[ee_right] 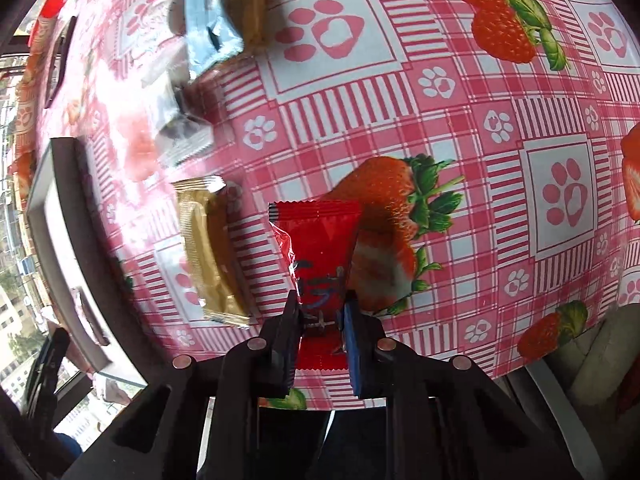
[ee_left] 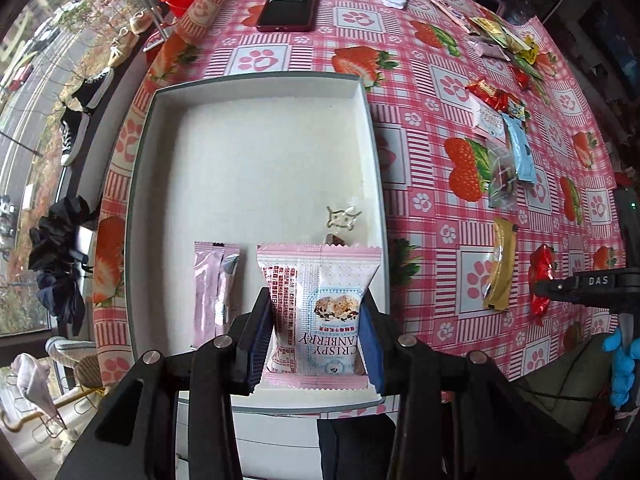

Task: Organize snacks
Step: 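Carry both snacks into the white box and open both tools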

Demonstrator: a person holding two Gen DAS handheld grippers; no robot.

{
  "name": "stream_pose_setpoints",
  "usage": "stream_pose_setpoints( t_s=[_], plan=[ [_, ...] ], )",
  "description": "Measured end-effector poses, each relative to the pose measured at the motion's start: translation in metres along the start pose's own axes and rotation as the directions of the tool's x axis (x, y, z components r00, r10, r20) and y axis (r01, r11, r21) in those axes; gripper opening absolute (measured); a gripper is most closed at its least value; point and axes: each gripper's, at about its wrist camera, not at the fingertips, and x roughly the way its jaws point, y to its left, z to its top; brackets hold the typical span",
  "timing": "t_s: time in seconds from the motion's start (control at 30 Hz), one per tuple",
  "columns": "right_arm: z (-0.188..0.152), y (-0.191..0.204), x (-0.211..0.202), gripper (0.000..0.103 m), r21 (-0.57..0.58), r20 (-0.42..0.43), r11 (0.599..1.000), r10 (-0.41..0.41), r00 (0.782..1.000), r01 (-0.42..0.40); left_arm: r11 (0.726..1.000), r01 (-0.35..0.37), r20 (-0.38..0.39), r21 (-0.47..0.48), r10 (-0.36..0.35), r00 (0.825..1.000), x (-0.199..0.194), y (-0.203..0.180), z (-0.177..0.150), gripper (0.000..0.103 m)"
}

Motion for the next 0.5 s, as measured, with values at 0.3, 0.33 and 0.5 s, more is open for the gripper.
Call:
stream_pose_setpoints(
  t_s=[0.3,0.33,0.5],
  plan=[
    [-0.017,0.161,-0.004,0.021,-0.336,-0.036,0.934,0.113,0.993,-0.118,0.995,-0.027,0.004,-0.1,0.028,1.0,0.005,0.041,-0.009,0.044],
    [-0.018,0.183,0.002,0.021,-0.36,-0.047,0.924,0.117,0.992,-0.126,0.994,-0.028,0.006,-0.105,0.029,1.0,0.004,0.043,-0.009,0.044],
    [-0.021,0.234,0.018,0.021,-0.445,-0.077,0.884,0.122,0.99,-0.144,0.99,-0.044,0.014,-0.133,0.046,0.999,0.004,0.055,-0.008,0.048]
  ],
)
